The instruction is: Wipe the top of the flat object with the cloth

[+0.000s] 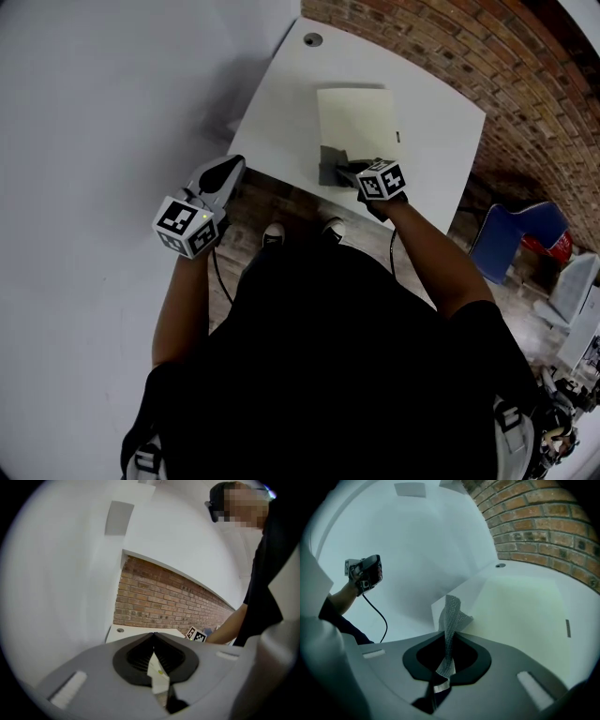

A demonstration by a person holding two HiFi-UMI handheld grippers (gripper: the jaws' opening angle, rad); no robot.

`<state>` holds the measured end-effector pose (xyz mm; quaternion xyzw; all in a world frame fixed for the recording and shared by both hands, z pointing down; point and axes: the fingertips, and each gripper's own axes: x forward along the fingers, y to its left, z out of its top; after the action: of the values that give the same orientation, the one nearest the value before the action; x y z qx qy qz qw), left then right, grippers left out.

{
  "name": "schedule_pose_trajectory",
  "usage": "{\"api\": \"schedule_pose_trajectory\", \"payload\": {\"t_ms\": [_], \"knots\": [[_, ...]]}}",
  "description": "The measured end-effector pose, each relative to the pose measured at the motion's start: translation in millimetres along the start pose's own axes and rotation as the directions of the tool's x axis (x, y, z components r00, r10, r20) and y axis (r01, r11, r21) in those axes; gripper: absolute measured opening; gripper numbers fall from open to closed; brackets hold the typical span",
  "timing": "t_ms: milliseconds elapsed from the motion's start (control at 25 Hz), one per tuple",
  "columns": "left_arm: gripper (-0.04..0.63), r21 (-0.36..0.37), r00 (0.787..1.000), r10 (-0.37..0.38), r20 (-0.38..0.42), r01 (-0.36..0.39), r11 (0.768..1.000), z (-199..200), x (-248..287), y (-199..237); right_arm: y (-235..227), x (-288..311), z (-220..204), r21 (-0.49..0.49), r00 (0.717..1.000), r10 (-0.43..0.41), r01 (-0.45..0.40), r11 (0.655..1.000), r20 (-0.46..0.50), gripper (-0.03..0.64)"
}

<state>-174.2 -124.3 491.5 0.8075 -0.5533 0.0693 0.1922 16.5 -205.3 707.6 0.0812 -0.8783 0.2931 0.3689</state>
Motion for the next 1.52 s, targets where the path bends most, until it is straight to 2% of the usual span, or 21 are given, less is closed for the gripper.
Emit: {"api": "schedule_pose_trajectory", "payload": {"t_ms": [240,520,1080,1520], "knots": [[0.002,-0.006,1.0,0.001,-0.002,-0.001,1.0,-2,-1,-1,14,18,-20,-0.014,0.996,0.038,-0.039,0.999,-0.079,0.014],[0.002,-0.005,1.0,-0.01,-0.01,0.01,1.0,-3,1,-4,-8,26,-38,0.03,0.989,-0.019,0.024,0.999,-0.146,0.014],[0.002,-0.001,1.0,-0.024,-0.001,0.024,1.0,-1,9,-3,-62,-10,-48,0.106,0.985,-0.124,0.136,0.985,-0.117,0.014],[0.002,-0.006,0.999,-0.036,-0.005,0.036,0.999,-4,14,-7,-126,-71,-81,0.164,0.961,-0.249,0.267,0.95,-0.122,0.014]]}}
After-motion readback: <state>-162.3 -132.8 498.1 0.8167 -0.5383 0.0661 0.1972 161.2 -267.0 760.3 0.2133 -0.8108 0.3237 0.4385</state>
